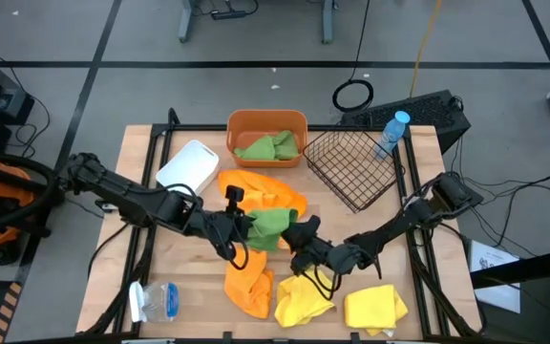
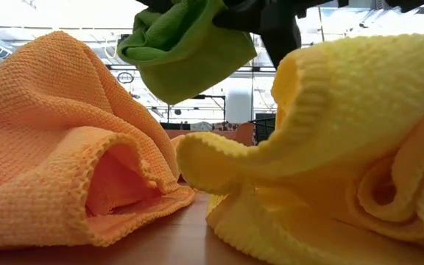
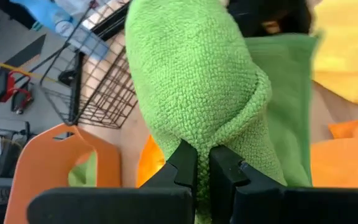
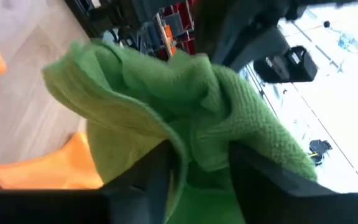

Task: Sort microfiber towel by color & place in baskets
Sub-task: Put the green towel into the orange bin

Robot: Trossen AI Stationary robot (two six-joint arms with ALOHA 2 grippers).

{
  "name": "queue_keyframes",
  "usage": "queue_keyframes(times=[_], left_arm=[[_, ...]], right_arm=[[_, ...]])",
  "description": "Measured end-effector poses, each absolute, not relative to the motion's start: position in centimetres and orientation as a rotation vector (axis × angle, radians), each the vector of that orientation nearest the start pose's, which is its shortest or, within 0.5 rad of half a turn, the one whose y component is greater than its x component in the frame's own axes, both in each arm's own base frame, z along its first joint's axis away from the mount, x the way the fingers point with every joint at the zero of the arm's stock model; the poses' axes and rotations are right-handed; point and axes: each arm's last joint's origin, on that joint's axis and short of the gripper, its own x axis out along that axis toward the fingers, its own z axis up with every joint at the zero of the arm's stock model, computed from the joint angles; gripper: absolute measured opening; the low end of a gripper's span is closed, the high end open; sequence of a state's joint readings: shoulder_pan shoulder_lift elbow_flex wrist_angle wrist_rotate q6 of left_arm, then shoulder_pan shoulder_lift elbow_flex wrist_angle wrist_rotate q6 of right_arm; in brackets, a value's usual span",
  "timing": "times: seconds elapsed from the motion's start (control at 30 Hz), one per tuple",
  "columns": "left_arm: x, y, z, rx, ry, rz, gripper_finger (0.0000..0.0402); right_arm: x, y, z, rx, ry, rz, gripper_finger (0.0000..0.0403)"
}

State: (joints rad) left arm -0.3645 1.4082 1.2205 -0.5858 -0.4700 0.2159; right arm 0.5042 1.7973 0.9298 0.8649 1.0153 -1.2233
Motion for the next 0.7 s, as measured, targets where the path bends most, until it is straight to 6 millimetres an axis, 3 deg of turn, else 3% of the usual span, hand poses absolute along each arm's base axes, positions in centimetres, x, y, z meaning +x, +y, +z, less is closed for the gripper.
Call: queue_keyframes(times=[0.37,0.5,0.7], left_arm=[[28.2,-9.2,31.2,0.469,0.719,0.053,0.002],[28.1,-9.2,31.1,0.424,0.722,0.054,0.002],[28.0,-9.5,31.1,0.426,0.73,0.02,0.002]], right_arm=[[32.8,16.5,22.1,-1.166,0.248,-0.463,0.0321],[32.8,16.4,22.4,-1.159,0.23,-0.479,0.0345],[32.8,16.4,22.4,-1.149,0.226,-0.478,0.035]])
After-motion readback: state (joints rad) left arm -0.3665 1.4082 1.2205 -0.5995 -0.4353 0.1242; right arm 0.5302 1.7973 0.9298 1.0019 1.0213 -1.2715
